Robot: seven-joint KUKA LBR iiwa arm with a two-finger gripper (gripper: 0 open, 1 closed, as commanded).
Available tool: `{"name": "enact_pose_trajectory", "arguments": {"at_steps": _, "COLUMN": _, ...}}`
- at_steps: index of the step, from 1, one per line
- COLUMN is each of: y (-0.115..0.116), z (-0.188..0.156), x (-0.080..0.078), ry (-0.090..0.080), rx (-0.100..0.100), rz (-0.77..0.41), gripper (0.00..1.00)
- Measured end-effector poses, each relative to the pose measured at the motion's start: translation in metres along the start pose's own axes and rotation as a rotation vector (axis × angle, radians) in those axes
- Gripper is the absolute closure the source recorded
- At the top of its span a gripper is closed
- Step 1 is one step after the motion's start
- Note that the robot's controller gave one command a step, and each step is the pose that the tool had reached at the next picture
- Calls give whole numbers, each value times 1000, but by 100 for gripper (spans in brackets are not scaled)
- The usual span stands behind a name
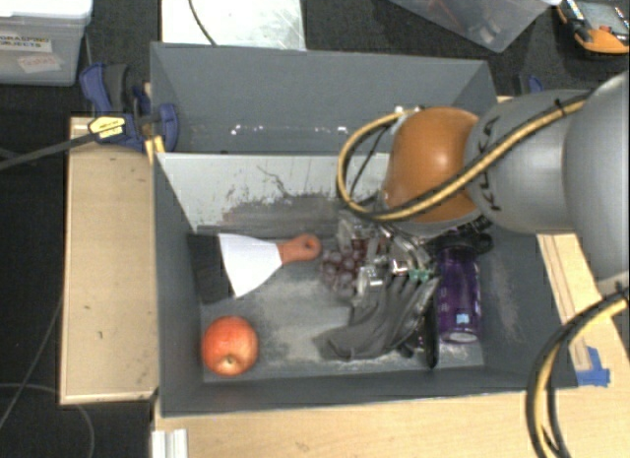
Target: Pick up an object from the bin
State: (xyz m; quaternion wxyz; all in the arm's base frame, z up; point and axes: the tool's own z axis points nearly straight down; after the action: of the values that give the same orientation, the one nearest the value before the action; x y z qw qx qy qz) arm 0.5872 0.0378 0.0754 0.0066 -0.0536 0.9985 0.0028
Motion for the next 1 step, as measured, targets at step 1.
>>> {"name": "enact_pose_trajectory", "arguments": {"at_steps": 1, "y": -10, "z": 0, "x": -5, "ry": -10, "rx": -4, "rz": 35, "gripper": 0}}
